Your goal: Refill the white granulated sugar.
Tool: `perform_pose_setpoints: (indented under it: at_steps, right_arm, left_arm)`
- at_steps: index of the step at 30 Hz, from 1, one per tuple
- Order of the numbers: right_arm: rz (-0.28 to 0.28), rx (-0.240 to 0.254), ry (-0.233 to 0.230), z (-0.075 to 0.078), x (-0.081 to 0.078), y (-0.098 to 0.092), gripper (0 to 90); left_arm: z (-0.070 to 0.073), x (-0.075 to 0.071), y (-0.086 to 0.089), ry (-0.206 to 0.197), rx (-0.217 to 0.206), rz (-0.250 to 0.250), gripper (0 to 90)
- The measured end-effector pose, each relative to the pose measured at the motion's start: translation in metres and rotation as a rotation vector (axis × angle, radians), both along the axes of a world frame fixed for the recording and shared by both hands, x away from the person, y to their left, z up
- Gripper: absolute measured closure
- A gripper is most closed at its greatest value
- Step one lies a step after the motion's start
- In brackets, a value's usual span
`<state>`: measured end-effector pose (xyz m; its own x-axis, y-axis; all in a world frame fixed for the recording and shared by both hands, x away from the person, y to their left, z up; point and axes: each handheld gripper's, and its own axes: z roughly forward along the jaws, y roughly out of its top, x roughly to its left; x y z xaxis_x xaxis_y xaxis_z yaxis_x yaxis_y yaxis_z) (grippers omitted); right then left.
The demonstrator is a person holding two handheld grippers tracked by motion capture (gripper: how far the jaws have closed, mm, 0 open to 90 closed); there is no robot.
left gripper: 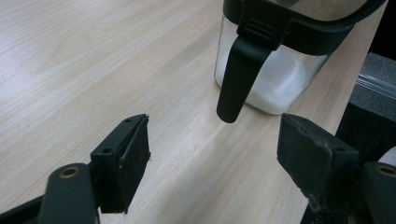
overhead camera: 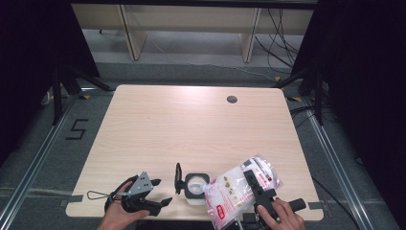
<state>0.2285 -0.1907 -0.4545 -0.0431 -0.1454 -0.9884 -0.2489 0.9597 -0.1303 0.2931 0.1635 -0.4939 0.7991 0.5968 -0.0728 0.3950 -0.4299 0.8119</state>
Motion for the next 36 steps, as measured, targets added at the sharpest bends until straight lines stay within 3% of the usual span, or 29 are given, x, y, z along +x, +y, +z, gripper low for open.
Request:
perform_pose_setpoints:
  at_steps: [1,3,4,6,16,17,20,23,24,28,29,32,33,34,36]
  right_arm:
    - [0.009,-0.014,-0.008,0.0011,0.0003,0.0002,45.5]
    - [0.018,-0.032,-0.017,0.0030,0.0001,0.0002,45.5]
    - [0.013,0.000,-0.015,0.0004,-0.0001,-0.0003,45.5]
    - [0.032,-0.048,-0.032,0.0043,0.0006,0.0009,45.5]
    - [0.031,-0.050,-0.025,0.0043,0.0006,0.0011,45.5]
    - [0.048,-0.030,-0.032,0.0029,0.0012,0.0005,45.6]
    - [0.034,-0.044,-0.029,0.0042,0.0007,0.0012,45.5]
    - [0.033,-0.048,-0.025,0.0044,0.0002,0.0013,45.5]
    - [0.029,-0.051,-0.030,0.0046,0.0002,0.0016,45.5]
    - [0.027,-0.060,-0.034,0.0050,-0.0001,0.0017,45.6]
    - [0.027,-0.061,-0.034,0.0052,0.0001,0.0017,45.6]
    - [0.032,-0.061,-0.041,0.0047,-0.0002,0.0013,45.6]
    - [-0.003,0.023,-0.010,-0.0016,-0.0015,-0.0009,45.5]
    - [0.003,-0.026,-0.022,0.0018,-0.0015,0.0004,45.6]
    - [-0.014,0.005,-0.013,-0.0006,-0.0027,0.0002,45.6]
  left_arm:
    - [0.0009,0.0009,0.0014,-0.011,0.019,-0.012,24.8]
    - [0.0006,0.0010,0.0006,-0.009,0.008,-0.012,24.9]
    - [0.0000,0.0004,0.0003,-0.002,0.007,0.002,24.8]
    - [0.0002,0.0003,0.0004,-0.005,0.007,-0.006,24.9]
    - [0.0006,0.0003,0.0007,-0.004,0.010,-0.010,24.9]
    - [0.0005,0.0002,0.0006,-0.003,0.009,-0.008,24.9]
    - [0.0001,-0.0004,-0.0002,-0.002,0.004,0.002,24.9]
    - [0.0013,0.0017,0.0015,-0.018,0.025,-0.025,24.9]
    - [0.0003,-0.0002,0.0002,-0.001,0.008,0.001,24.8]
    - [0.0007,0.0013,0.0010,-0.015,0.017,-0.020,24.9]
    - [-0.0002,-0.0001,-0.0003,-0.001,-0.001,0.002,24.9]
    - [0.0004,0.0004,0.0006,-0.005,0.010,-0.010,24.9]
    - [0.0002,0.0002,0.0003,-0.002,0.007,-0.003,24.9]
    - [0.0003,0.0004,0.0006,-0.003,0.012,-0.001,24.9]
    - [0.0006,0.0005,0.0009,-0.008,0.013,-0.010,24.9]
